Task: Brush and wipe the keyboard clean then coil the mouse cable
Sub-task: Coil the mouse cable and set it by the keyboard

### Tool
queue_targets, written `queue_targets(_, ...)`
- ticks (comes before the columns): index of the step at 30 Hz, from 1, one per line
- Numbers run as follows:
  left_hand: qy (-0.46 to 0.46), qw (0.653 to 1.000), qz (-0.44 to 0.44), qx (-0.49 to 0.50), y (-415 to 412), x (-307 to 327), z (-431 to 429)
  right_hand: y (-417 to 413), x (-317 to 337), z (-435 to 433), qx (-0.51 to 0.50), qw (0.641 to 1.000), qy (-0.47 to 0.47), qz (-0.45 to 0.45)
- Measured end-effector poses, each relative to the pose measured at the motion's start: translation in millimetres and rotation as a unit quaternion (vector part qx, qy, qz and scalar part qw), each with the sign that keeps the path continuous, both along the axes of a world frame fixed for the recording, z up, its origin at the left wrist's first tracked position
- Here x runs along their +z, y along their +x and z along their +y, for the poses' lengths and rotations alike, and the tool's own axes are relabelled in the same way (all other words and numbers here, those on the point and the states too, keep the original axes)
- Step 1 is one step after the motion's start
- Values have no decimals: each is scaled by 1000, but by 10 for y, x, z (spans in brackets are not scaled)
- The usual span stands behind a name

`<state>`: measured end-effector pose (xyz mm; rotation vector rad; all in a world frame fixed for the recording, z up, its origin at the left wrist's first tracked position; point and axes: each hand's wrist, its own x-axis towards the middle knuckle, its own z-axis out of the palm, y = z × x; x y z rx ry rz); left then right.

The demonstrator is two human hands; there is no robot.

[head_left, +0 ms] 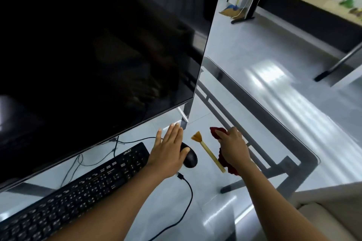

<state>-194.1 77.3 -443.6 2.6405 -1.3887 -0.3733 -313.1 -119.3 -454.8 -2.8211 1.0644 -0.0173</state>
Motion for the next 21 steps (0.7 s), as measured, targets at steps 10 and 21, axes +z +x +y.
queue_targets(10, -4, 996, 20, 92, 72, -38, 506, 485, 115, 822, 157, 985, 19, -61)
queue_targets(21, -83, 938, 38, 336, -79, -118, 1795, 812, 69, 1814, 289, 953, 92, 15)
